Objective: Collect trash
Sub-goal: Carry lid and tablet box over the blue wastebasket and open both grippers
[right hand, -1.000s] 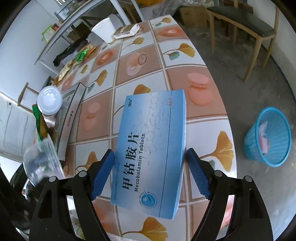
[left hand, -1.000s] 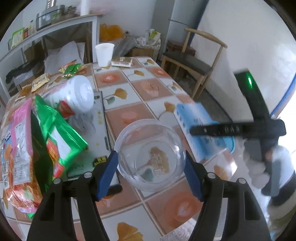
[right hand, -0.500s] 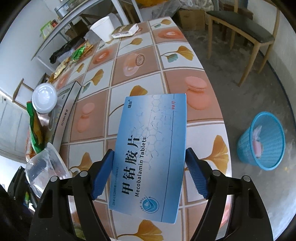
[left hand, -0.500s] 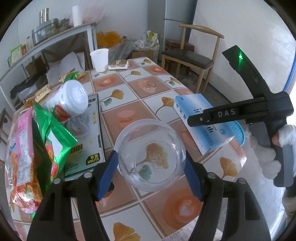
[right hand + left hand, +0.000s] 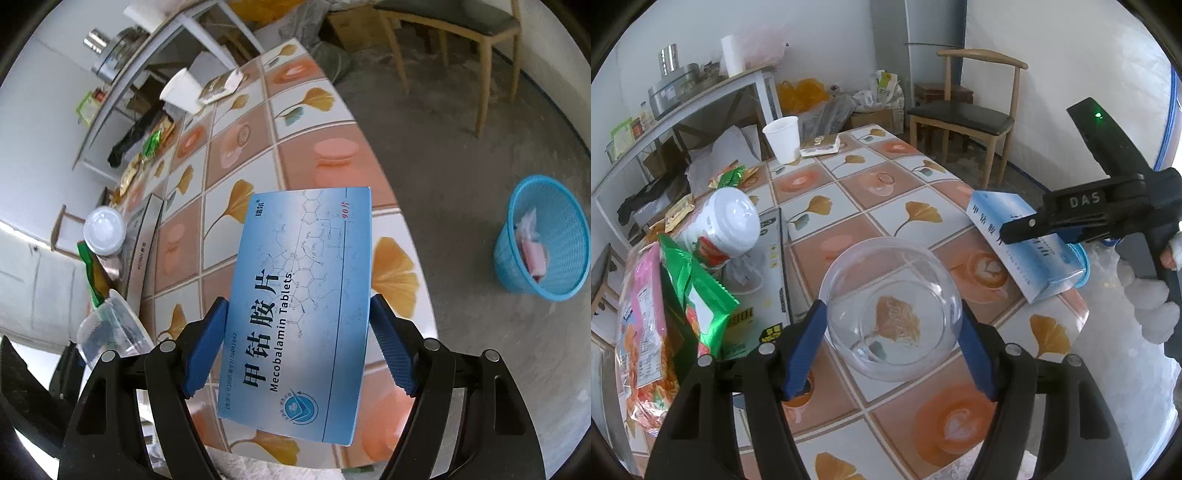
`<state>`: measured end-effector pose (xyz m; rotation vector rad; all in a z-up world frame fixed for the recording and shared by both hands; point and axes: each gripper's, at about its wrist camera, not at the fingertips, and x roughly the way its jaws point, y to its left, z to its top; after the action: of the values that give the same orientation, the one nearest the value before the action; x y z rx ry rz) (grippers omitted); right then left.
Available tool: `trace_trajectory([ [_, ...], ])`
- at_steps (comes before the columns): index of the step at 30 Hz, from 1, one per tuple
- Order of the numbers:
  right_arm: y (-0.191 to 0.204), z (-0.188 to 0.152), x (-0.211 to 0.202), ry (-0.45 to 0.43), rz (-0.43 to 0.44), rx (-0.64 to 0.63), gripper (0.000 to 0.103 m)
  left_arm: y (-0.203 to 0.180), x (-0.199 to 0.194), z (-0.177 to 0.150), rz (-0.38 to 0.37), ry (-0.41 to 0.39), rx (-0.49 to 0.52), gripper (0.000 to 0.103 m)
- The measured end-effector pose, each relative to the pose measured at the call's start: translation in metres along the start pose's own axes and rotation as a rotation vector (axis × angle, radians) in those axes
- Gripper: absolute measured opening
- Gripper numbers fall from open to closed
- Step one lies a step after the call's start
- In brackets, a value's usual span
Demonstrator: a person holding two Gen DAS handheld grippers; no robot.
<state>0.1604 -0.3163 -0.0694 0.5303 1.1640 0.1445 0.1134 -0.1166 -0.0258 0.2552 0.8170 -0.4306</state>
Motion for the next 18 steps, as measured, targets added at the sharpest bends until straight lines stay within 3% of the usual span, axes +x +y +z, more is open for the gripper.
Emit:
trace_trajectory([
  [9,-0.037,-0.004,-0.027,-0.062,0.053,0.086,0.072,-0.022,0.003,0.008,-0.024,0.001,0.032,0.068],
  [15,-0.082,-0.008,-0.064,-0.158,0.075,0.182,0.072,-0.041,0.007,0.035,-0.113,0.000,0.045,0.068],
  [18,-0.114,-0.013,-0.084,-0.213,0.063,0.243,0.072,-0.059,0.015,0.059,-0.195,0.006,0.055,0.068],
])
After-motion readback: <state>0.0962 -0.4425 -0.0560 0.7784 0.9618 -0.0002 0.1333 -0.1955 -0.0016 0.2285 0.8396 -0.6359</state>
